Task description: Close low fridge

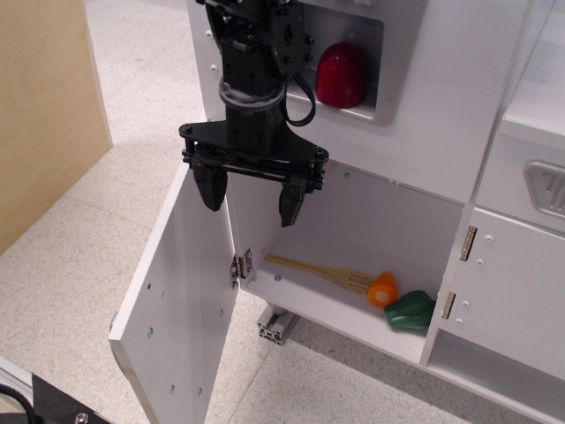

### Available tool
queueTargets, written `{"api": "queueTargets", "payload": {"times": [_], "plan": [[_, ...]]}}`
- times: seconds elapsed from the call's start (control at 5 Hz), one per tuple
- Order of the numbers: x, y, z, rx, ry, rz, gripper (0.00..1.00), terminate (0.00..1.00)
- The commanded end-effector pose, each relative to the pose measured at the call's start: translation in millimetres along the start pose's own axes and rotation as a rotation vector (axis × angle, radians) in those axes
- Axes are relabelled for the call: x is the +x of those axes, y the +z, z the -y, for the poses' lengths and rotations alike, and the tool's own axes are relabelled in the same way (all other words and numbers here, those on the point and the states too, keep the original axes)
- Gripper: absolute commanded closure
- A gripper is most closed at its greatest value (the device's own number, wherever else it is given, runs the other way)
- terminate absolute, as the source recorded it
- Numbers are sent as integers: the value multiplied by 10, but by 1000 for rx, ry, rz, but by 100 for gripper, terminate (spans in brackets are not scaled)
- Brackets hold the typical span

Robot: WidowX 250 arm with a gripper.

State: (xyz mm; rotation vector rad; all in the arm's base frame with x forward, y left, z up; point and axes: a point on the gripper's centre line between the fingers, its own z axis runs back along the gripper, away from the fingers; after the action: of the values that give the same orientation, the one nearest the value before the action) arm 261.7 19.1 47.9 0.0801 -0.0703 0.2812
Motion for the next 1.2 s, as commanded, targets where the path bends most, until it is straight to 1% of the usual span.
{"api": "queueTargets", "payload": {"times": [0.0, 0.2, 0.4, 0.6, 0.8, 1.0], "plan": [[0, 0, 0, 0, 0, 0, 0, 0], [-25, 161, -245, 1, -18, 9, 0, 0], [-11, 197, -546, 43, -39, 16, 0, 0], [1, 133, -807, 44, -41, 22, 0, 0], [-13, -79, -846, 42, 27, 45, 0, 0], [-23, -282, -766, 20, 36, 31, 0, 0]]}}
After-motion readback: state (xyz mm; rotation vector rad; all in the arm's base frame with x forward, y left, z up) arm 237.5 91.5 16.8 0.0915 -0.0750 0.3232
